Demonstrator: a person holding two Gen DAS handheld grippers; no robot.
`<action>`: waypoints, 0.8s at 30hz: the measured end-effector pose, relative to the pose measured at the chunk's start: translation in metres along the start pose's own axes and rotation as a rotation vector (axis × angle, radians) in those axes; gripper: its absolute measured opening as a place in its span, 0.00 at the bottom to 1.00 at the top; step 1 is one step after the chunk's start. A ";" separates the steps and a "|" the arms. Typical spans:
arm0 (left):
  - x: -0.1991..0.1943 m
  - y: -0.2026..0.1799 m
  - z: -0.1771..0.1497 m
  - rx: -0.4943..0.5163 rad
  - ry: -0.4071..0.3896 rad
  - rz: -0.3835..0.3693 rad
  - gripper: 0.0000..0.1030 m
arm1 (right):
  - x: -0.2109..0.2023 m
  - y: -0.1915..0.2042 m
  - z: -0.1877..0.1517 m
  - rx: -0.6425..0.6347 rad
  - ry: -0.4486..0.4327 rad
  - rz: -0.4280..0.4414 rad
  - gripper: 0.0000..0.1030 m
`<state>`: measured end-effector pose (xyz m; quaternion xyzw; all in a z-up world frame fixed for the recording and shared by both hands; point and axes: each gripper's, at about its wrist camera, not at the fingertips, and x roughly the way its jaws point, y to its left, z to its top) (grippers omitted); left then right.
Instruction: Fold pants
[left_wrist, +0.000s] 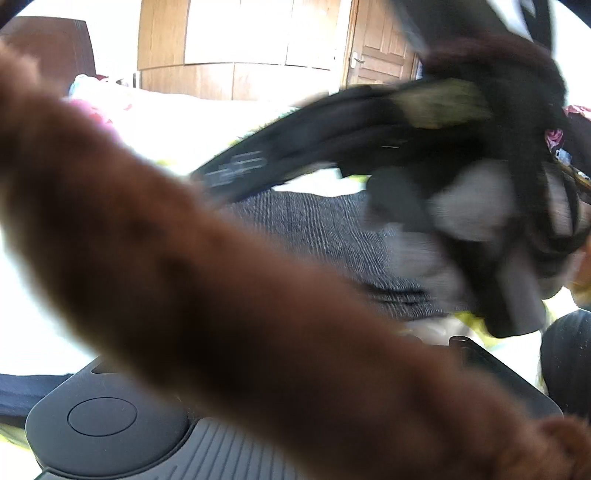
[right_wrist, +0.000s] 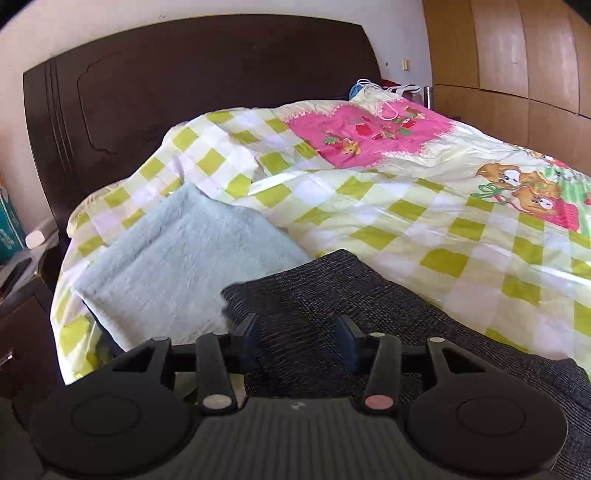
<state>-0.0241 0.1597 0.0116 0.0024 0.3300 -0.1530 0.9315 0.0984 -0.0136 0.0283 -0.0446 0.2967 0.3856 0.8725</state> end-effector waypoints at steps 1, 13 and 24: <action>-0.001 -0.001 0.002 -0.004 -0.004 0.008 0.67 | -0.011 -0.006 -0.002 0.014 -0.009 -0.006 0.58; 0.036 -0.059 0.045 0.128 -0.045 -0.003 0.67 | -0.135 -0.140 -0.091 0.408 -0.019 -0.439 0.62; 0.117 -0.136 0.057 0.253 0.079 -0.076 0.67 | -0.162 -0.212 -0.169 0.848 -0.030 -0.268 0.63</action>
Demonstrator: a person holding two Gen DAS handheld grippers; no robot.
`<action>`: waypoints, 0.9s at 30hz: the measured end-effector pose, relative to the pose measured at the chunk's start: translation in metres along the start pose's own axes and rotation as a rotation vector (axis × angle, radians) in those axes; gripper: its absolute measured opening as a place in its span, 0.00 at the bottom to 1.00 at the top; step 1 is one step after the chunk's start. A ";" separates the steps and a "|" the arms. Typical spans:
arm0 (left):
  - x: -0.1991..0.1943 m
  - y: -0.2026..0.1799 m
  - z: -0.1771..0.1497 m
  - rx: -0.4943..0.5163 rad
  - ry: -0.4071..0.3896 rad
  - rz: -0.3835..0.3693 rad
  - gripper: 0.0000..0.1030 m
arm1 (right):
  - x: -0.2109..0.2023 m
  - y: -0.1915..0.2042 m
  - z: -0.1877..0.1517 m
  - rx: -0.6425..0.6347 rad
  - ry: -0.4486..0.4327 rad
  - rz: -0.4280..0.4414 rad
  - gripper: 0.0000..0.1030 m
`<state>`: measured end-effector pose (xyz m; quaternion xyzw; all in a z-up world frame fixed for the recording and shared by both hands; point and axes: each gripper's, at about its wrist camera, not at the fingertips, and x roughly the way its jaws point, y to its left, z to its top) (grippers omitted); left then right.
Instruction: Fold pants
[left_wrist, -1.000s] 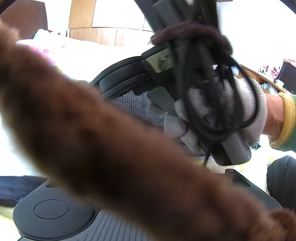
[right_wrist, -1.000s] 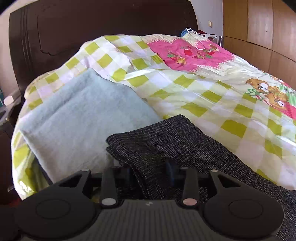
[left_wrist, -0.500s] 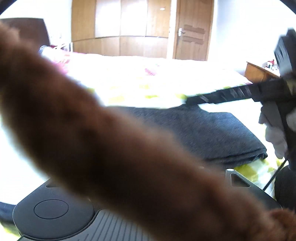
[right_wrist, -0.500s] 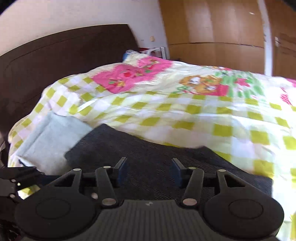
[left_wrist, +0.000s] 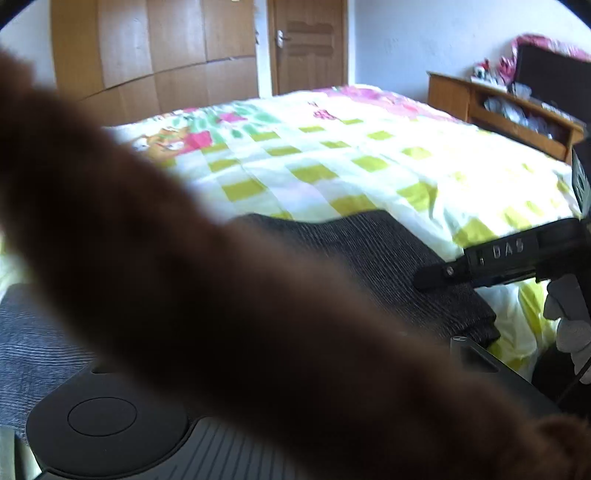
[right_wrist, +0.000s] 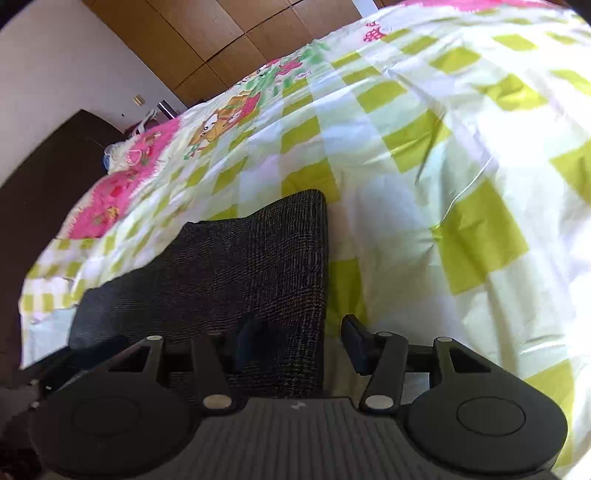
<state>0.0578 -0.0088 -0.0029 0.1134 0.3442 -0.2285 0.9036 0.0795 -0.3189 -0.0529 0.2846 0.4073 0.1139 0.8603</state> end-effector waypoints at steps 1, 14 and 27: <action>0.009 -0.004 -0.002 0.016 0.020 -0.004 0.67 | 0.000 -0.004 0.001 0.022 0.013 0.049 0.63; 0.027 -0.029 0.002 0.030 0.095 0.031 0.68 | 0.014 -0.051 0.006 0.341 0.076 0.302 0.27; 0.022 -0.125 0.006 0.195 0.092 -0.174 0.68 | -0.092 -0.090 0.018 0.229 -0.066 0.008 0.26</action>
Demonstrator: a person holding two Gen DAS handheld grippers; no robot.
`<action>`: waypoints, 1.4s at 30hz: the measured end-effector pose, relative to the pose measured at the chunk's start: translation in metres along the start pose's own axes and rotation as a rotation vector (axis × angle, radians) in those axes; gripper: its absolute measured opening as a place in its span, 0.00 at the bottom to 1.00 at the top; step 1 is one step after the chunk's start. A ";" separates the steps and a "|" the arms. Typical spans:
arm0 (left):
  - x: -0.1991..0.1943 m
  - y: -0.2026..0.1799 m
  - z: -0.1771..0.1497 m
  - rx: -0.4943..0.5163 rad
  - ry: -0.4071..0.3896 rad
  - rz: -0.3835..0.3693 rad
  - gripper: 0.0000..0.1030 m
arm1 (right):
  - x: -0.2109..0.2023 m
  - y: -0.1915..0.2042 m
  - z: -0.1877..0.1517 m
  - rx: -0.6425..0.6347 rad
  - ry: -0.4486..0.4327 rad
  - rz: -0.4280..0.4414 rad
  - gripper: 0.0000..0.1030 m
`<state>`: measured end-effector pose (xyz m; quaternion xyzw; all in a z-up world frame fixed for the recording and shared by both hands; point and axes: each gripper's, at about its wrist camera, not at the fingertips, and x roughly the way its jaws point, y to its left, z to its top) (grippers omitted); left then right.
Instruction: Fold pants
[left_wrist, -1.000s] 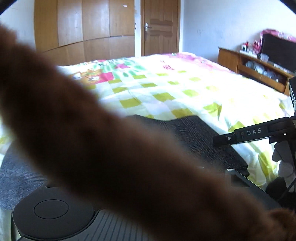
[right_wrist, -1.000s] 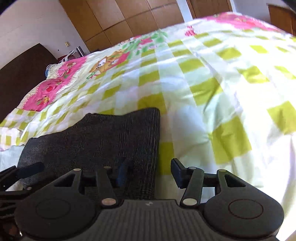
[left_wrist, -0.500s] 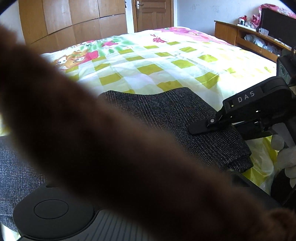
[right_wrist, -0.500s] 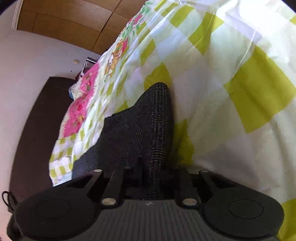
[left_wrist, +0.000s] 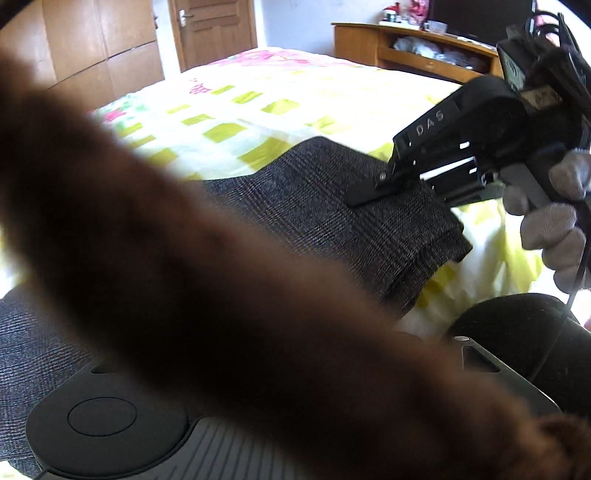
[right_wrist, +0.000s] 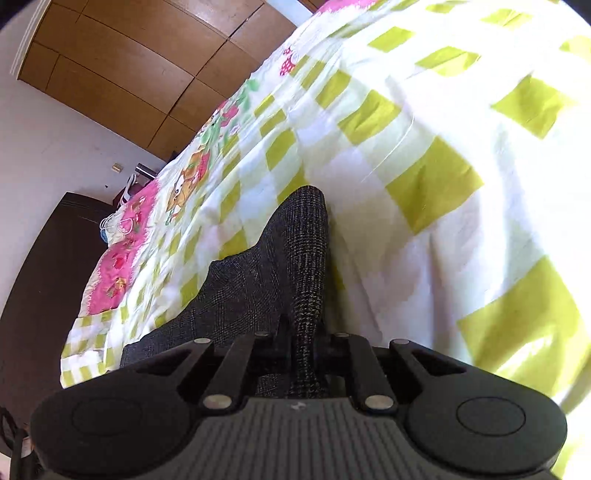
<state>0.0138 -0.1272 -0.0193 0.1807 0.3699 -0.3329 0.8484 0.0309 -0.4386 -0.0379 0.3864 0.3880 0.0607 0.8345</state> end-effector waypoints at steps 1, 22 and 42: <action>-0.002 -0.001 0.000 0.002 -0.012 -0.001 0.68 | -0.005 0.003 -0.002 -0.019 -0.010 -0.015 0.26; -0.034 0.069 -0.040 -0.094 -0.251 0.244 0.70 | -0.021 0.101 -0.015 -0.174 -0.072 -0.174 0.26; -0.067 0.149 -0.063 -0.278 -0.208 0.353 0.73 | 0.029 0.231 -0.026 -0.287 -0.035 -0.122 0.26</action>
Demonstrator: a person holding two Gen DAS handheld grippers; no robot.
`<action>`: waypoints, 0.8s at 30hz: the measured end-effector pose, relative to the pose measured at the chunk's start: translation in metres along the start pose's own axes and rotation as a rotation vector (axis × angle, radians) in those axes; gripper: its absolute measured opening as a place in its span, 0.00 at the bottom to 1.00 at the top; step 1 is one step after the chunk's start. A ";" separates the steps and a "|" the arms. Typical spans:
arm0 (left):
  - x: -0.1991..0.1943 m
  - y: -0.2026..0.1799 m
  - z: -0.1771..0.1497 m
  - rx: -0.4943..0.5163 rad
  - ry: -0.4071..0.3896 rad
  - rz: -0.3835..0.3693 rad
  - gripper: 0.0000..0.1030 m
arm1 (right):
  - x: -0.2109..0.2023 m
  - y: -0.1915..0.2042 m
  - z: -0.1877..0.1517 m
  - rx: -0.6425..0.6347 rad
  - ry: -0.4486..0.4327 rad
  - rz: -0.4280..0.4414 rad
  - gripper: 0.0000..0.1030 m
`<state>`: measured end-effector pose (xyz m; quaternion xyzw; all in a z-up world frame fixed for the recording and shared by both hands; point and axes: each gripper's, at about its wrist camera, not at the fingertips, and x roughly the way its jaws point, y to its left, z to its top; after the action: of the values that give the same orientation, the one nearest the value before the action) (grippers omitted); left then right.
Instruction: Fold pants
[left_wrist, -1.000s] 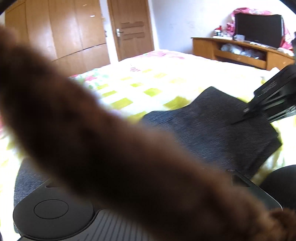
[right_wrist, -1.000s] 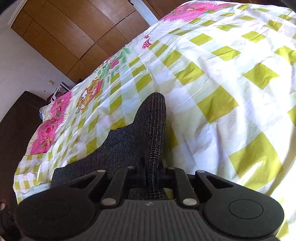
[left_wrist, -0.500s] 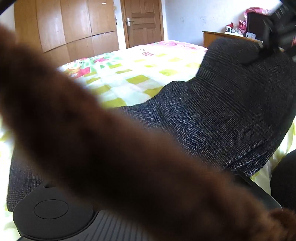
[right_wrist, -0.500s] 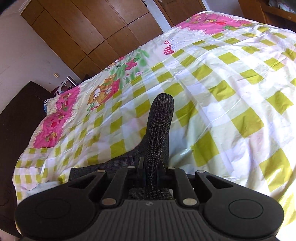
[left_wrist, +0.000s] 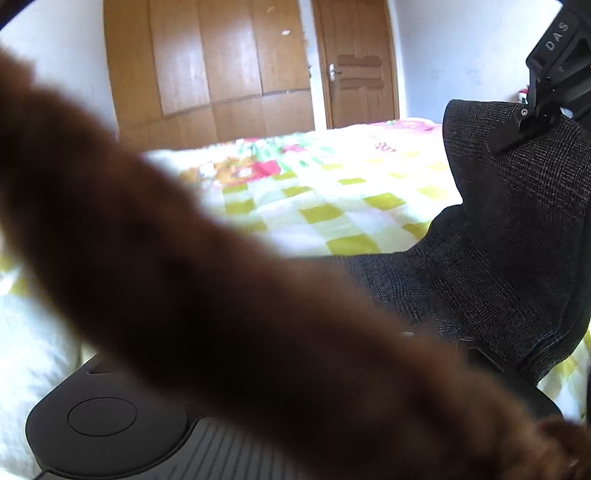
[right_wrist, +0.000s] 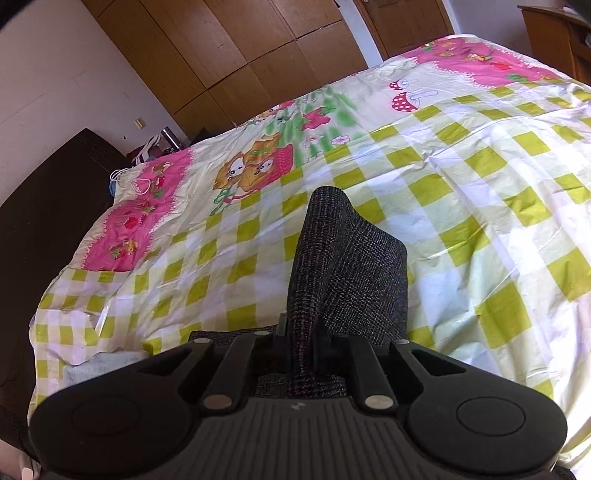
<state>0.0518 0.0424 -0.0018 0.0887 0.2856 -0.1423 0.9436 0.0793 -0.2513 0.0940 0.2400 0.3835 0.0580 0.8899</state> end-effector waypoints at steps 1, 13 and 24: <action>0.002 0.005 0.001 -0.022 0.014 -0.012 0.73 | 0.005 0.010 -0.001 -0.020 0.008 0.005 0.26; 0.016 0.029 -0.014 -0.133 0.122 -0.076 0.71 | 0.074 0.092 -0.017 -0.153 0.118 0.074 0.26; 0.016 0.035 -0.016 -0.164 0.115 -0.099 0.70 | 0.118 0.127 -0.038 -0.302 0.216 0.049 0.27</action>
<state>0.0672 0.0755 -0.0208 0.0051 0.3541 -0.1598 0.9215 0.1449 -0.0916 0.0539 0.1054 0.4576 0.1622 0.8679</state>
